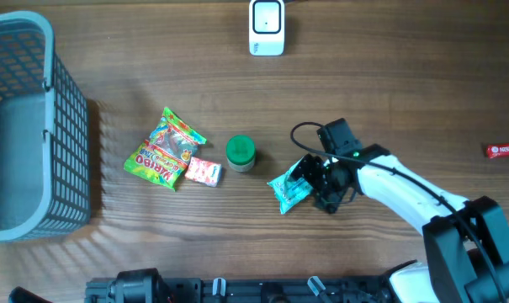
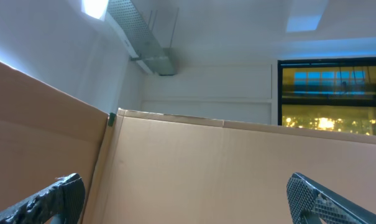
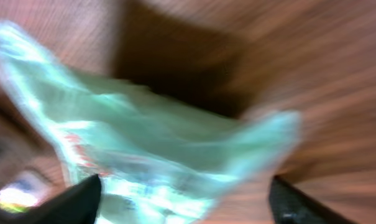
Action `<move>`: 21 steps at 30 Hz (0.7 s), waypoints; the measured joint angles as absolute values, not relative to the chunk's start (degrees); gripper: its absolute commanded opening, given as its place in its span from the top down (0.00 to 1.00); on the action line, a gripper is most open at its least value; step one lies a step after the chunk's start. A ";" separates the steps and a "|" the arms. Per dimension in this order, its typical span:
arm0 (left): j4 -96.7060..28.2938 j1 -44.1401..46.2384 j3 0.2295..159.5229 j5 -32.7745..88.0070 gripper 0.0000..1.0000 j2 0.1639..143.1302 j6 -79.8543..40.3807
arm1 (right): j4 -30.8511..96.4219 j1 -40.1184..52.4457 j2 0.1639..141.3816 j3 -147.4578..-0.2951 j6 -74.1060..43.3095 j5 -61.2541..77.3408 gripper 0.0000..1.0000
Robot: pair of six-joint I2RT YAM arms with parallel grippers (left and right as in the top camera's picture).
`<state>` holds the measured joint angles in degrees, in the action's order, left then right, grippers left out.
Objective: Scan the item barcode
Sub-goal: 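Grasp the wipes pack with the right gripper and lift it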
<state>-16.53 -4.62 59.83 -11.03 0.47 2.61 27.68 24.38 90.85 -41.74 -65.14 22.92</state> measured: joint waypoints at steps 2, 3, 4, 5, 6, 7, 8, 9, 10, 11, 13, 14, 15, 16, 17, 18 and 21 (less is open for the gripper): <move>-16.56 -4.62 59.83 -11.05 0.00 0.47 2.63 | 22.24 25.89 90.98 -40.32 -66.89 22.83 0.96; -16.49 -4.62 59.83 -11.05 0.00 0.47 2.63 | 20.14 26.50 91.18 -39.59 -67.81 22.57 0.96; -16.58 -4.62 59.83 -11.05 0.00 0.47 2.63 | 19.00 26.98 91.50 -39.16 -68.53 22.85 0.96; -16.53 -4.62 59.83 -11.05 0.00 0.47 2.61 | 17.93 27.44 91.74 -38.92 -69.36 23.42 0.96; -16.56 -4.62 59.83 -11.05 0.00 0.47 2.63 | 17.43 27.73 91.77 -38.94 -70.02 23.66 0.96; -16.56 -4.62 59.83 -11.05 0.00 0.47 2.63 | 17.23 27.86 91.77 -38.92 -70.48 23.81 0.96; -16.60 -4.62 59.83 -11.05 0.00 0.47 2.63 | 17.23 27.83 91.77 -38.92 -70.72 24.05 0.96; -16.58 -4.62 59.83 -11.05 0.00 0.47 2.63 | 17.21 27.83 91.70 -38.92 -70.72 24.23 0.96; -16.60 -4.62 59.83 -11.05 0.00 0.47 2.63 | 17.23 27.83 91.66 -38.92 -70.70 24.45 0.96; -16.67 -4.62 59.83 -11.05 0.00 0.47 2.63 | 17.32 27.81 91.55 -38.92 -70.48 25.26 0.96; -16.69 -4.62 59.83 -11.05 0.00 0.47 2.61 | 18.41 27.53 91.35 -38.85 -69.71 28.32 0.96; -16.71 -4.62 59.83 -11.05 0.00 0.47 2.63 | 19.11 27.16 91.15 -38.70 -68.90 31.20 0.96; -16.71 -4.62 59.83 -11.05 0.00 0.47 2.63 | 19.68 26.65 90.78 -38.54 -68.18 34.57 0.96; -16.71 -4.62 59.83 -11.05 0.00 0.47 2.63 | 19.90 26.15 90.32 -38.48 -67.72 37.47 0.96; -16.71 -4.62 59.83 -11.05 0.00 0.47 2.61 | 20.05 25.54 89.76 -38.48 -67.59 40.71 0.96; -16.71 -4.62 59.83 -11.05 0.00 0.47 2.61 | 20.05 24.64 88.77 -38.48 -67.64 45.23 0.96; -16.71 -4.62 59.83 -11.05 0.00 0.47 2.63 | 20.12 22.00 86.24 -38.48 -70.54 58.13 0.96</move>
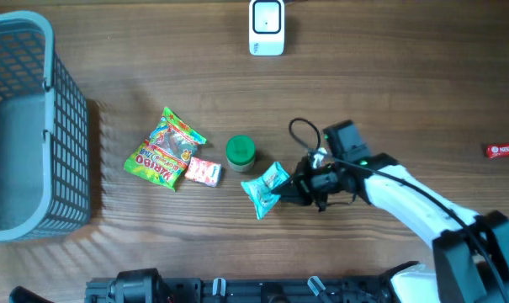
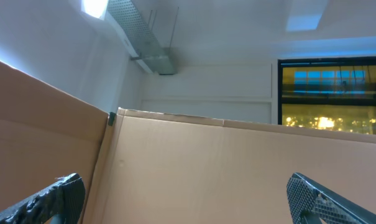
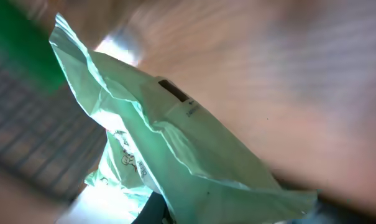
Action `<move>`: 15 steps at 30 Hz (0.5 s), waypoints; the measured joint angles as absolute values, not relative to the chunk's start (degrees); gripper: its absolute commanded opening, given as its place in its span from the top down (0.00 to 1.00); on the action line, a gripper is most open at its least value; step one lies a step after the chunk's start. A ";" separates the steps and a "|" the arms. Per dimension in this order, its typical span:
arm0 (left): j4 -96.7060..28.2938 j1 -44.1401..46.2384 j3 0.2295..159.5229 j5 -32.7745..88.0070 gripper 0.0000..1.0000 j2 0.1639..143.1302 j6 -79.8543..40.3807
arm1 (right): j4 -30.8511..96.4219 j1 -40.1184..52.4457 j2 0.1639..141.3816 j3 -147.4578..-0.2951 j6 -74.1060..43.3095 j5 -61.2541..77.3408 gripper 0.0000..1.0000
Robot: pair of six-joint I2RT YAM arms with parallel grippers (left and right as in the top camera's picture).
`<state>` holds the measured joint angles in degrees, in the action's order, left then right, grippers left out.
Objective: Scan the item barcode
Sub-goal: 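Grasp the wipes pack with the right gripper and lift it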
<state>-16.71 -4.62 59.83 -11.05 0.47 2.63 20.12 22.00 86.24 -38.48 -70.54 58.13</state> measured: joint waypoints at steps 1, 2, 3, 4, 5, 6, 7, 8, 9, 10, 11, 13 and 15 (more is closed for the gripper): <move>-16.71 -4.62 59.83 -11.05 0.00 0.47 2.63 | 20.10 21.39 85.95 -38.48 -72.23 61.58 0.96; -16.71 -4.62 59.83 -11.05 0.00 0.47 2.63 | 19.99 20.75 85.84 -38.48 -74.35 65.73 0.96; -16.71 -4.62 59.83 -11.05 0.00 0.47 2.61 | 19.64 20.40 85.84 -38.48 -76.07 68.38 0.96; -16.71 -4.62 59.83 -11.05 0.00 0.47 2.63 | 18.65 20.01 85.84 -38.48 -78.48 71.33 0.96; -16.71 -4.62 59.83 -11.05 0.00 0.47 2.61 | 17.54 19.75 85.84 -38.48 -80.05 73.14 0.96; -16.71 -4.62 59.83 -11.05 0.00 0.47 2.63 | 15.88 19.38 85.84 -38.48 -82.06 75.09 0.96; -16.71 -4.62 59.83 -11.05 0.00 0.47 2.61 | 13.43 19.00 85.84 -38.46 -84.12 76.49 0.96; -16.71 -4.62 59.83 -11.05 0.00 0.47 2.61 | 11.68 18.74 85.84 -38.48 -85.58 77.49 0.96; -16.73 -4.62 59.83 -11.05 0.00 0.47 2.63 | 10.00 18.52 85.84 -38.48 -87.26 78.28 0.96; -16.73 -4.62 59.83 -11.05 0.00 0.47 2.63 | 8.71 18.35 85.84 -38.48 -89.03 78.91 0.96; -16.73 -4.62 59.83 -11.05 0.00 0.47 2.63 | 7.14 18.26 85.84 -38.48 -91.96 80.05 0.96; -16.71 -4.62 59.83 -11.05 0.00 0.47 2.61 | 6.09 18.26 85.84 -38.48 -95.37 81.76 0.96; -16.71 -4.62 59.83 -11.05 0.00 0.47 2.63 | 4.49 18.26 85.84 -38.48 -100.55 84.05 0.96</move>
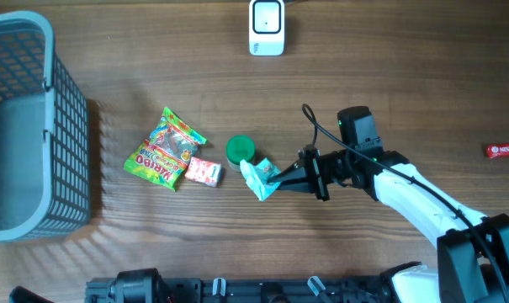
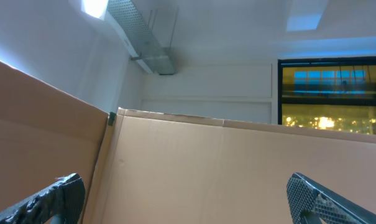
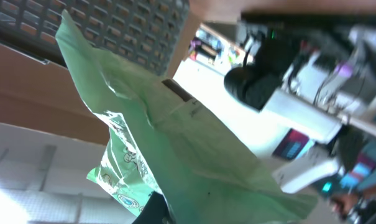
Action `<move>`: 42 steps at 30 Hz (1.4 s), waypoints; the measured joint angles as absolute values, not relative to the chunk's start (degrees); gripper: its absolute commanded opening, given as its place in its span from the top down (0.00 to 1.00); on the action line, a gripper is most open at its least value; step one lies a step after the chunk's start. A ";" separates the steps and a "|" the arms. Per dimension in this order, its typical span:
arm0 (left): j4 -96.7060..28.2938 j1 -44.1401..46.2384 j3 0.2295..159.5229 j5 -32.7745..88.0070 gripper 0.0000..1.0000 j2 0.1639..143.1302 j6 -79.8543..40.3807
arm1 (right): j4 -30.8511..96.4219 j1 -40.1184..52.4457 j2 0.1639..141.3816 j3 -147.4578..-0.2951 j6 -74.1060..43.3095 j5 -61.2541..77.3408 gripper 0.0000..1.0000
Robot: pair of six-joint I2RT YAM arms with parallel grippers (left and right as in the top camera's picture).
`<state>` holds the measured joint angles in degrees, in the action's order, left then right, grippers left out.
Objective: Scan the item barcode
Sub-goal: 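Grasp the wipes pack with the right gripper and lift it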
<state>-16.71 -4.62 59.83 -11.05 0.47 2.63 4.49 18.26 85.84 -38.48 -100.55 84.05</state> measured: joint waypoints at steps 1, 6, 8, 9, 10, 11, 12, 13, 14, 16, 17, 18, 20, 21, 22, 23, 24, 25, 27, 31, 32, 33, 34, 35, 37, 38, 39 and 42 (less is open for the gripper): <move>-16.71 -4.62 59.83 -11.05 0.00 0.47 2.61 | 3.46 18.26 85.84 -38.48 -102.85 84.93 0.96; -16.73 -4.62 59.83 -11.05 0.00 0.47 2.63 | -2.31 18.06 85.84 -38.46 -113.06 88.49 0.96; -16.73 -4.62 59.83 -11.05 0.00 0.47 2.63 | -5.72 17.41 85.82 -38.48 -114.78 88.92 0.96; -16.73 -4.62 59.83 -11.05 0.00 0.47 2.63 | -6.96 17.02 85.82 -38.48 -115.35 88.97 0.96; -16.73 -4.62 59.83 -11.05 0.00 0.47 2.63 | -7.86 16.49 85.82 -38.48 -116.05 89.06 0.96; -16.73 -4.62 59.83 -11.05 0.00 0.47 2.61 | -7.81 16.01 85.80 -38.50 -116.42 89.12 0.96; -16.73 -4.62 59.83 -11.05 0.00 0.47 2.61 | -7.51 15.73 85.80 -38.50 -116.84 89.12 0.96; -16.71 -4.62 59.83 -11.05 0.00 0.47 2.63 | -6.33 15.38 85.80 -38.52 -117.19 89.17 0.96; -16.73 -4.62 59.83 -11.05 0.00 0.47 2.61 | -4.38 15.09 85.80 -38.54 -117.36 89.21 0.96; -16.69 -4.62 59.83 -11.05 0.00 0.47 2.63 | 0.38 14.66 85.80 -38.61 -117.78 89.32 0.96; -16.73 -4.62 59.83 -11.05 0.00 0.47 2.61 | 3.11 14.33 85.80 -38.61 -117.97 89.34 0.96; -16.71 -4.62 59.83 -11.05 0.00 0.47 2.63 | 5.85 14.09 85.80 -38.63 -118.15 89.34 0.96; -16.71 -4.62 59.83 -11.05 0.00 0.47 2.63 | 11.99 13.80 85.80 -38.68 -118.28 89.34 0.96; -16.71 -4.62 59.83 -11.05 0.00 0.47 2.61 | 15.11 13.69 85.80 -38.70 -118.32 89.34 0.95; -16.69 -4.62 59.83 -11.05 0.00 0.47 2.63 | 17.32 13.72 85.80 -38.70 -118.37 89.34 0.96; -16.73 -4.62 59.83 -11.03 0.00 0.47 2.63 | 19.18 13.72 85.80 -38.70 -118.41 89.34 0.96; -16.71 -4.62 59.83 -11.03 0.00 0.47 2.63 | 20.08 13.72 85.80 -38.70 -118.43 89.32 0.96; -16.73 -4.62 59.83 -11.05 0.00 0.47 2.61 | 20.45 13.72 85.80 -38.70 -118.43 89.34 0.96; -16.71 -4.62 59.83 -11.05 0.00 0.47 2.61 | 20.60 13.72 85.80 -38.70 -118.43 89.34 0.96; -16.71 -4.62 59.83 -11.05 0.00 0.47 2.63 | 20.14 13.72 85.80 -38.70 -118.45 89.32 0.96; -16.69 -4.62 59.83 -11.03 0.00 0.47 2.63 | 19.00 13.72 85.80 -38.65 -118.43 89.30 0.96; -16.67 -4.62 59.83 -11.05 0.00 0.47 2.63 | 16.93 13.72 85.80 -38.65 -118.26 89.12 0.96; -16.56 -4.62 59.83 -11.05 0.00 0.47 2.63 | 13.19 13.72 85.80 -38.57 -117.36 88.16 0.96; -16.43 -4.62 59.83 -11.05 0.00 0.47 2.61 | 8.71 13.72 85.80 -38.46 -115.66 86.76 0.96; -16.23 -4.62 59.83 -10.92 0.00 0.47 2.63 | -2.74 13.72 85.80 -38.22 -111.48 82.87 0.96; -16.05 -4.62 59.83 -10.59 0.00 0.47 2.63 | -10.74 13.69 85.80 -37.98 -109.14 80.97 0.95; -15.94 -4.62 59.81 -10.31 0.00 0.47 2.63 | -17.12 13.69 85.80 -38.02 -107.48 79.57 0.95; -15.38 -4.62 59.79 -8.36 0.00 0.47 2.61 | -36.97 13.65 85.80 -38.28 -103.53 74.67 0.95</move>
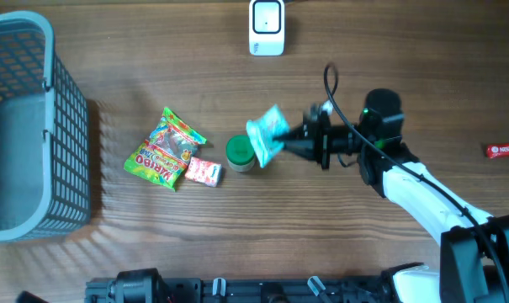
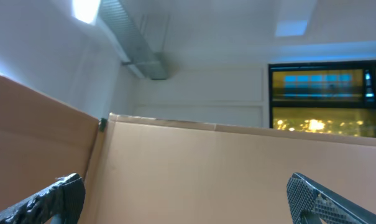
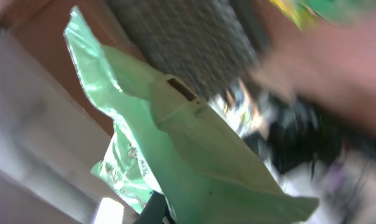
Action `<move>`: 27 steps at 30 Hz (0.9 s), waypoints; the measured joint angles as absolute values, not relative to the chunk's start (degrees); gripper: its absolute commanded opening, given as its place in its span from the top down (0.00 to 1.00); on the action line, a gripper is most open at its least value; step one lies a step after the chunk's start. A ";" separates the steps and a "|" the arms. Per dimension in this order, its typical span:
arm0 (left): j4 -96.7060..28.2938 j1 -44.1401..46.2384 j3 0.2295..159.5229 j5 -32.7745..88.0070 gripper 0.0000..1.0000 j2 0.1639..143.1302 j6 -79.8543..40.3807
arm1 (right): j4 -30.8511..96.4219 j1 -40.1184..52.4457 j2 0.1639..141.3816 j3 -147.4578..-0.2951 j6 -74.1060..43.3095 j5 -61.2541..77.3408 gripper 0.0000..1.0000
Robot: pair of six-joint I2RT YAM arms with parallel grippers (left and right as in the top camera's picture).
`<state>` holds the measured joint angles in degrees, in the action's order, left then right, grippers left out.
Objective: Scan the item barcode
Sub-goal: 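Grasp the wipes pack with the right gripper and lift it, then carry the wipes pack to the white scanner with the right gripper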
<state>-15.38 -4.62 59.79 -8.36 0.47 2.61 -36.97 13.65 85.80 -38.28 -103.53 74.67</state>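
My right gripper (image 1: 298, 139) is shut on a pale green snack packet (image 1: 267, 133), held off the table just right of the green-lidded jar (image 1: 240, 153). In the right wrist view the packet (image 3: 188, 155) fills the frame, a small dark mark near its upper fold. The white barcode scanner (image 1: 267, 27) stands at the table's far edge, above and apart from the packet. My left gripper (image 2: 188, 198) is open, its fingertips (image 2: 57, 196) pointing at a cardboard wall; it does not show in the overhead view.
A Haribo bag (image 1: 163, 148) and a small pink packet (image 1: 204, 172) lie left of the jar. A grey mesh basket (image 1: 27, 126) fills the left edge. A red wrapper (image 1: 504, 151) lies at the far right.
My right gripper, still shut on the green packet, has moved toward the far side of the table. The packet now hangs above and right of the jar instead of below it.
My right gripper was low over the green packet lying right of the jar. Then it held the packet lifted and further left, then close beside the jar. Now the packet is held further back, nearer the scanner. The left arm has stayed put.
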 measured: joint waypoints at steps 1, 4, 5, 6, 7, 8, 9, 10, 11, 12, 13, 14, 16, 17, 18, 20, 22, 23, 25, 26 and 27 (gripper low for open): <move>-15.40 -4.62 59.79 -7.70 0.00 0.47 2.61 | -41.12 13.67 85.80 -38.46 -102.65 73.32 0.96; -15.62 -4.62 59.79 -5.63 0.00 0.47 2.61 | -44.58 13.67 85.52 -39.31 -98.69 67.48 0.96; -15.97 -4.62 59.79 -5.04 0.00 0.47 2.61 | -42.89 13.67 85.49 -39.57 -96.95 65.52 0.95; -16.27 -4.62 59.79 -4.67 0.00 0.47 2.61 | -39.38 13.67 85.47 -39.94 -94.54 62.61 0.95; -16.60 -4.62 59.72 -4.34 0.00 0.47 2.61 | -35.31 13.67 85.47 -40.36 -92.44 59.94 0.95; -16.67 -4.62 59.66 -4.12 0.00 0.47 2.61 | -30.46 13.67 85.49 -40.77 -89.73 56.40 0.95; -16.45 -4.62 59.46 -3.90 0.00 0.47 2.61 | -26.59 13.67 85.49 -41.08 -87.66 53.41 0.95; -16.25 -4.62 59.22 -3.73 0.00 0.47 2.61 | -22.79 13.67 85.52 -41.43 -84.93 49.74 0.95; -15.88 -4.62 58.81 -3.55 0.00 0.47 2.61 | -20.86 13.67 85.54 -41.60 -82.89 46.94 0.95; -15.81 -4.62 58.22 -3.44 0.00 0.47 2.61 | -18.37 13.67 85.60 -42.44 -80.64 43.57 0.95; -16.14 -4.62 57.65 -3.44 0.00 0.47 2.61 | -17.32 13.67 85.76 -43.24 -78.98 41.36 0.96; -17.10 -4.62 57.08 -3.44 0.00 0.47 2.61 | -16.51 13.67 86.13 -44.88 -77.10 38.59 0.95; -20.10 -4.62 55.72 -3.40 0.00 0.47 2.50 | -15.97 13.67 86.87 -48.40 -74.65 34.63 0.95; -21.67 -4.62 54.83 -3.25 0.00 0.47 2.00 | -15.64 13.67 87.29 -50.65 -73.54 32.56 0.95; -22.74 -4.62 54.04 -3.16 0.00 0.47 1.13 | -15.29 13.67 87.70 -52.51 -72.97 31.27 0.95; -22.65 -4.62 52.77 -3.07 0.00 0.47 -0.89 | -14.09 13.67 89.38 -57.25 -71.77 28.10 0.96; -21.74 -4.62 51.40 -3.07 0.00 0.47 -2.72 | -13.39 13.82 92.12 -61.41 -71.16 25.36 0.95; -21.12 -4.62 50.17 -3.07 0.00 0.45 -3.53 | -13.26 13.93 94.13 -63.64 -70.65 23.97 0.96; -21.02 -4.62 47.83 -3.05 0.00 0.47 -4.29 | -12.97 14.11 97.71 -66.63 -70.35 22.52 0.95; -20.75 -4.62 46.11 -2.87 0.00 0.47 -4.71 | -12.78 14.35 102.76 -70.61 -70.15 21.54 0.96; -20.88 -4.62 42.54 -2.37 0.00 0.51 -5.30 | -12.69 14.46 104.99 -72.40 -70.13 21.08 0.95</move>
<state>-20.88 -4.62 42.54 -2.37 0.51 -5.30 -12.69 14.46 104.99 -72.40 -70.13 21.08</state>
